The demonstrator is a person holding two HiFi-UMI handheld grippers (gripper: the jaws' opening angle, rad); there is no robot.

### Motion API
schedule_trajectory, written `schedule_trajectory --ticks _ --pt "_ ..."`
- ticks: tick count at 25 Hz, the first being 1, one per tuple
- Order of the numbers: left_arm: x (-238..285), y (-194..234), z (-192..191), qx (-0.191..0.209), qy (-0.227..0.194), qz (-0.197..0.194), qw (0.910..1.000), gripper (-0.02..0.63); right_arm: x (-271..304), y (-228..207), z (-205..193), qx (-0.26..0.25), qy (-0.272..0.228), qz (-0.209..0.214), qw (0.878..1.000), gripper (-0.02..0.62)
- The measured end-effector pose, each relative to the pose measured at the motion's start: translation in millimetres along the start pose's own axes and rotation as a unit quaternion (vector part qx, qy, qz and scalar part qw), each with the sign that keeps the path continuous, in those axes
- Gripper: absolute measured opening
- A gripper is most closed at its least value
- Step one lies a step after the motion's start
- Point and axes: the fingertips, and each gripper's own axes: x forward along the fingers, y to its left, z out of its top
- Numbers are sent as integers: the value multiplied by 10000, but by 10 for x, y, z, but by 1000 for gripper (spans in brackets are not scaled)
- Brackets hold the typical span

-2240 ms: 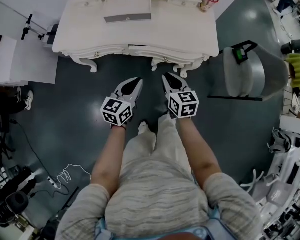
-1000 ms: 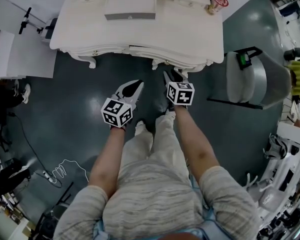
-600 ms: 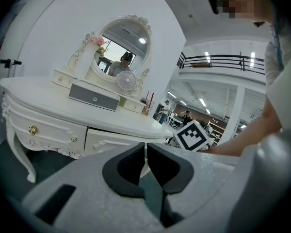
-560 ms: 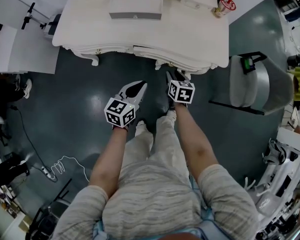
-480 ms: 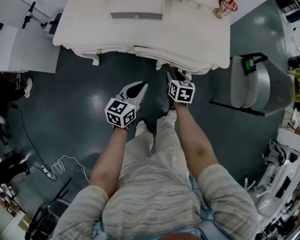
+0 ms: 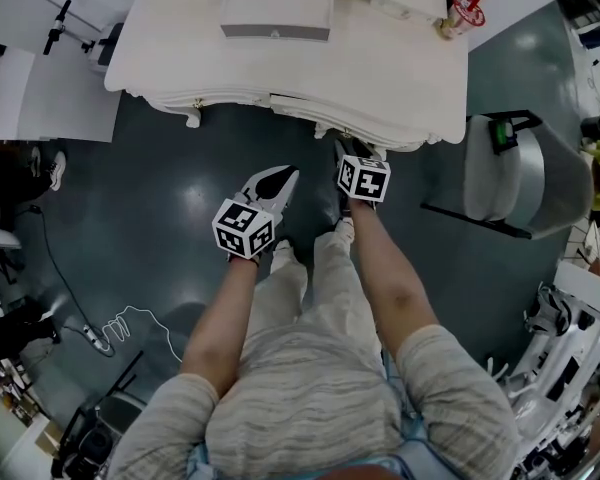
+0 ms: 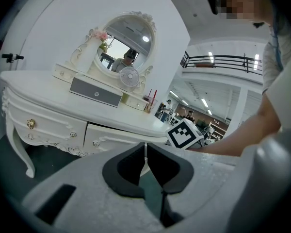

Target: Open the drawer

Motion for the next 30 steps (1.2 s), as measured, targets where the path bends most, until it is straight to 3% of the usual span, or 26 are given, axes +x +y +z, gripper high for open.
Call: schedule_trajectory --ticks 16,30 --pt "75 33 -70 -73 86 -12 9999 28 265 -173 -47 186 298 -171 9992 144" --pt "24 34 -126 -91 125 -70 9999 28 340 -200 -36 -141 478 -385 9980 132"
